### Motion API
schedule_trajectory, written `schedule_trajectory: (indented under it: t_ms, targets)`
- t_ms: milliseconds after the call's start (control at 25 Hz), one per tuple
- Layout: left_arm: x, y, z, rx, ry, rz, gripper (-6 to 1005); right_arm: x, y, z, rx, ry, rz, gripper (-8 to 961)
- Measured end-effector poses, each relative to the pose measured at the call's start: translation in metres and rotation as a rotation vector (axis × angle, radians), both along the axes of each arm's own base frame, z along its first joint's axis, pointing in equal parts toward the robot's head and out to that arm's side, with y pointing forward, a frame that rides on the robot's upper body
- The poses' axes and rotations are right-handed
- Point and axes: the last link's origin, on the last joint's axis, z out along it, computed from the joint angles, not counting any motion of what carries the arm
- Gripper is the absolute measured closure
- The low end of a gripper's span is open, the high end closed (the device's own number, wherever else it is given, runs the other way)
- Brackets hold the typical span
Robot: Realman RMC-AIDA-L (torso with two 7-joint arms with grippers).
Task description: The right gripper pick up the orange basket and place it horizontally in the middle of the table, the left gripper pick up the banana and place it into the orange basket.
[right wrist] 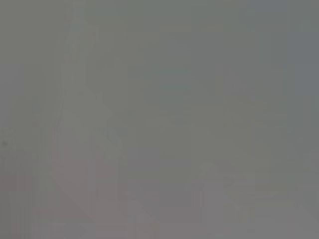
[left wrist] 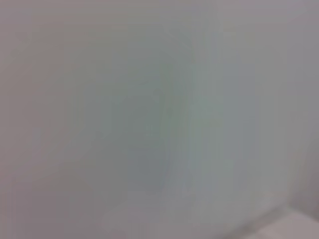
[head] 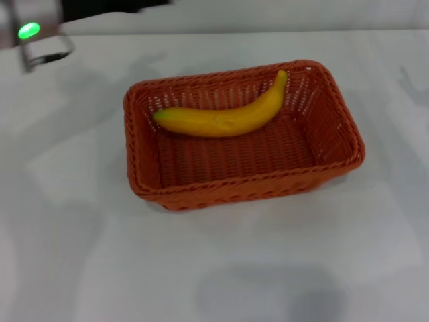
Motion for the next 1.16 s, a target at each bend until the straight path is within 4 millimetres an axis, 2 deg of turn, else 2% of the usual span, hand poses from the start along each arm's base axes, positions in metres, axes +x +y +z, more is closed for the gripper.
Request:
schedule_trajectory:
  t_ms: [160, 280, 440, 560, 760, 1160]
  targets:
    - [-0.053, -0.025, 0.027, 0.27, -0.131, 0.048, 126, -0.001, 0.0, 0.0, 0.003, 0.002, 0.006, 67]
    - [-0.091, -0.052, 0.036, 0.498, -0.218, 0.085, 125, -0.002, -0.001, -0.001, 0.004, 0.003, 0.009, 67]
    - [-0.135, -0.09, 0.036, 0.775, -0.243, 0.199, 127, -0.002, -0.001, -0.003, -0.002, 0.008, 0.006, 67]
    - [-0.17, -0.121, 0.024, 0.998, -0.182, 0.4, 129, -0.003, 0.0, -0.004, -0.007, 0.012, 0.005, 67]
    - [-0.183, -0.13, 0.012, 1.005, -0.097, 0.486, 129, -0.006, 0.003, -0.005, -0.009, 0.016, 0.012, 67]
    - [-0.19, -0.136, 0.001, 0.971, -0.114, 0.555, 129, -0.011, 0.019, -0.014, -0.062, 0.066, -0.039, 67]
